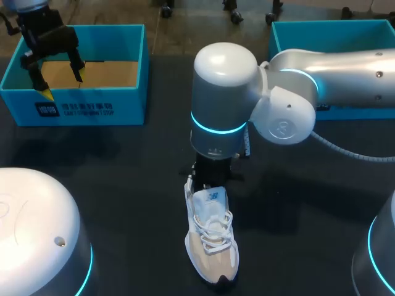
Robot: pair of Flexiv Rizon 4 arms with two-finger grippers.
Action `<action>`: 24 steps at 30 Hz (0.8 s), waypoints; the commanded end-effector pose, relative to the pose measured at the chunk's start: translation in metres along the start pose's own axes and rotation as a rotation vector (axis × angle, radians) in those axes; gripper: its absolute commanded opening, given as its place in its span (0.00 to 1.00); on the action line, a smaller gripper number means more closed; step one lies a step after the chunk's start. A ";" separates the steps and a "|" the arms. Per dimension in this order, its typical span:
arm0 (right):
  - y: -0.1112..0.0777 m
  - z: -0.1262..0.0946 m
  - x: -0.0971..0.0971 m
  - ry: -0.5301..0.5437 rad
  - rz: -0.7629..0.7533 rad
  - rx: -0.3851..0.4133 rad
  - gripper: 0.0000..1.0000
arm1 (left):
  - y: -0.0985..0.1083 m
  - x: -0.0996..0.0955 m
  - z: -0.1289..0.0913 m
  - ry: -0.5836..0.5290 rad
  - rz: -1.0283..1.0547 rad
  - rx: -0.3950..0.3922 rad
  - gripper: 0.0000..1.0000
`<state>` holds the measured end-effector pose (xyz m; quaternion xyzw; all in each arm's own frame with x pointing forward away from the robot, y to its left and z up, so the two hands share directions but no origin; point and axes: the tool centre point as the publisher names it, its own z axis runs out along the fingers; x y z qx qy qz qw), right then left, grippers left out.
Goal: Take the shoe out of the shoebox, open the shoe tongue, remove and reinsert the insole, then place the shoe into the shoebox
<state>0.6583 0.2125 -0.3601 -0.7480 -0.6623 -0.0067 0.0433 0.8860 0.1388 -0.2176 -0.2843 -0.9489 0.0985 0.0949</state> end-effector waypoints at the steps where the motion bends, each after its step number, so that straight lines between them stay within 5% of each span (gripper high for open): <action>1: 0.004 0.000 0.005 -0.019 -0.008 0.007 1.00 | 0.000 0.000 0.000 0.001 0.001 -0.002 1.00; 15: 0.010 -0.009 0.003 -0.062 -0.025 -0.003 1.00 | 0.000 0.000 0.000 0.001 0.001 -0.002 1.00; 24: -0.005 -0.009 0.001 -0.052 0.005 -0.001 1.00 | 0.000 0.000 0.000 0.001 0.001 -0.002 1.00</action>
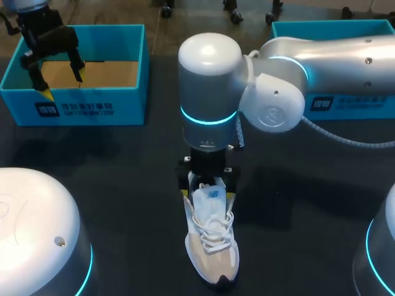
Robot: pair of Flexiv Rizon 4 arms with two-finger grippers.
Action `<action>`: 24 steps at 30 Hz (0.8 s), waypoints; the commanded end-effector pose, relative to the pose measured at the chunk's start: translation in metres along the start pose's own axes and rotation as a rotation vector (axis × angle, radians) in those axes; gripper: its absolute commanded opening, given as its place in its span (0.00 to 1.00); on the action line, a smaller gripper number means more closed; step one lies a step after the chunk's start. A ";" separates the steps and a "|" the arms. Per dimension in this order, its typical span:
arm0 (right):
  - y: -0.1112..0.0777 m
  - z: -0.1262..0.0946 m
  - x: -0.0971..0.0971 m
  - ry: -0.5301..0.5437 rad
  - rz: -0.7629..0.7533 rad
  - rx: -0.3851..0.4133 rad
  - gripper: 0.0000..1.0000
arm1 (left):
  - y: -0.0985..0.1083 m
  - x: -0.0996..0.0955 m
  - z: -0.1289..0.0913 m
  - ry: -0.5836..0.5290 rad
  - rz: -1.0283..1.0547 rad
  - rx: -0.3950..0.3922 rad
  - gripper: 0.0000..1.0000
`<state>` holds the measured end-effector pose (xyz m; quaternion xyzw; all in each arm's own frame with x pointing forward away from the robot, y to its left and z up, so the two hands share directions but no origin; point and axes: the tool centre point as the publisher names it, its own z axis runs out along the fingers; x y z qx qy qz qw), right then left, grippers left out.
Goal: Take the shoe out of the shoebox, open the shoe tongue, remove and reinsert the insole, then place the shoe into the shoebox
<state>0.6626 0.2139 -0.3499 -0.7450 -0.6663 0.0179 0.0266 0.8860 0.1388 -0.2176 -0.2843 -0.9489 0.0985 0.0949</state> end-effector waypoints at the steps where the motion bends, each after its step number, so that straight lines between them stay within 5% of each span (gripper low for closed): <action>1: -0.010 0.001 -0.001 0.007 0.019 -0.007 1.00 | 0.000 0.000 0.000 0.001 0.001 -0.002 1.00; 24: -0.049 -0.014 -0.010 0.004 0.065 -0.028 1.00 | 0.000 0.000 0.000 0.001 0.001 -0.002 1.00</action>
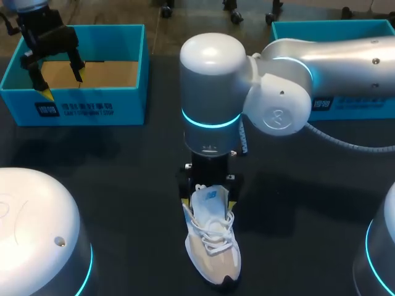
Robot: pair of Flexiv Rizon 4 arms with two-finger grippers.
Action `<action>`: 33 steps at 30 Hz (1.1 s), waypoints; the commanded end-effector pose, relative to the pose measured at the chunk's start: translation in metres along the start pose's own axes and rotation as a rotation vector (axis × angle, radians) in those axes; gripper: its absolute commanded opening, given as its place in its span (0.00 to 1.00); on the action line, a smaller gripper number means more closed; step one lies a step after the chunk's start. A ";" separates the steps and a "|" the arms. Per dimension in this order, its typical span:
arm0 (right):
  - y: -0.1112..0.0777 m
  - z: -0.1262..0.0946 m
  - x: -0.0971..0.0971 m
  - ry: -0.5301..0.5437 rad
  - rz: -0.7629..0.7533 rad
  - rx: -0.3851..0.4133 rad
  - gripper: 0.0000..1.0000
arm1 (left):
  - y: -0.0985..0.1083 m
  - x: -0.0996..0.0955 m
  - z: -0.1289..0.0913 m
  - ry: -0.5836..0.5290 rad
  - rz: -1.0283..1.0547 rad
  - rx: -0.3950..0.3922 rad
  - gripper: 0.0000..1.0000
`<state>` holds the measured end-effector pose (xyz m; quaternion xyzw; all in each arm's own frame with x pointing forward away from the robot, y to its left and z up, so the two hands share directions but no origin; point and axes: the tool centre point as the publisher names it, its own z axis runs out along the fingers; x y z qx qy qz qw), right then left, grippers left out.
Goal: Take the shoe out of the shoebox, open the shoe tongue, remove and reinsert the insole, then place the shoe into the shoebox
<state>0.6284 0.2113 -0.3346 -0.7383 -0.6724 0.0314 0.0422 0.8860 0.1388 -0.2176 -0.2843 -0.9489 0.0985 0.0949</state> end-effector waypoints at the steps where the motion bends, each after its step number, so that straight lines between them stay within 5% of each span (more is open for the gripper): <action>1: -0.016 -0.001 -0.004 0.006 0.079 -0.070 1.00 | 0.000 0.000 0.000 0.001 0.001 -0.002 1.00; 27: -0.073 -0.025 -0.010 0.074 -0.085 -0.024 1.00 | 0.000 0.000 0.000 0.001 0.001 -0.002 1.00; 30: -0.077 -0.028 -0.009 0.065 -0.093 -0.017 0.63 | 0.000 0.000 0.000 0.001 0.001 -0.002 1.00; 33: -0.079 -0.027 -0.008 0.031 -0.070 -0.002 0.55 | 0.000 0.000 0.000 0.001 0.001 -0.002 1.00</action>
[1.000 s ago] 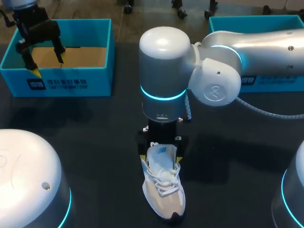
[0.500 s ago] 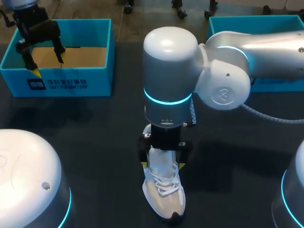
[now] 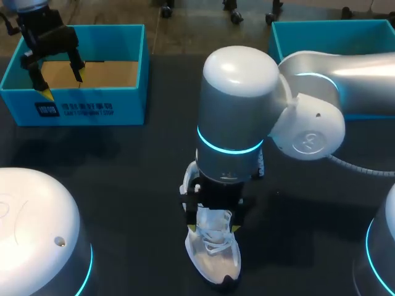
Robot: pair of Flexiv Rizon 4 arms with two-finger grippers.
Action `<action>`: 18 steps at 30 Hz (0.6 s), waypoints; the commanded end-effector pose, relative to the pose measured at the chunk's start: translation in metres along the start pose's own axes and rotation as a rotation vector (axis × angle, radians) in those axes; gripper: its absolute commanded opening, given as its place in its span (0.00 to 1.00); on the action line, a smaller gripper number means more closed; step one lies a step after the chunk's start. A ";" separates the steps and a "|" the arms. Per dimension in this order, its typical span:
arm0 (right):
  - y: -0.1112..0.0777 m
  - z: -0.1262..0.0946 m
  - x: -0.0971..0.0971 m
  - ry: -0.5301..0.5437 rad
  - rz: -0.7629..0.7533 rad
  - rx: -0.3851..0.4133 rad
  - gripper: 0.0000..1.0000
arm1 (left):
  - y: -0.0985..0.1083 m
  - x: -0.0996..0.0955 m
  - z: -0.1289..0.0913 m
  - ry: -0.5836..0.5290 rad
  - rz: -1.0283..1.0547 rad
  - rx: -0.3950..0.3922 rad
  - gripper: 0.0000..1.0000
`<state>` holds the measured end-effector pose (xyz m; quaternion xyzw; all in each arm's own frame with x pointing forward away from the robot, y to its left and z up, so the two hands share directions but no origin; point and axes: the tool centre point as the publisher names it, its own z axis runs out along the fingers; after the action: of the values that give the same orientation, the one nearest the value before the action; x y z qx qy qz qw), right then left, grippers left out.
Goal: Take the shoe out of the shoebox, open the shoe tongue, remove and reinsert the insole, then place the shoe into the shoebox
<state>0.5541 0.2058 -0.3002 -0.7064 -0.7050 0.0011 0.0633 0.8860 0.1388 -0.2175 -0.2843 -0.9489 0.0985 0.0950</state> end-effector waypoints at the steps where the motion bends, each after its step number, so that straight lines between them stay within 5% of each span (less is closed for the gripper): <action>1: -0.002 0.001 0.005 -0.044 0.029 0.008 0.52 | 0.000 0.000 0.000 0.001 0.001 -0.002 1.00; 18: 0.050 0.021 -0.003 -0.068 0.057 -0.051 0.38 | 0.000 0.000 0.000 0.001 0.001 -0.002 1.00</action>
<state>0.6000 0.1963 -0.3181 -0.7214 -0.6920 0.0072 0.0274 0.8861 0.1388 -0.2175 -0.2843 -0.9489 0.0985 0.0950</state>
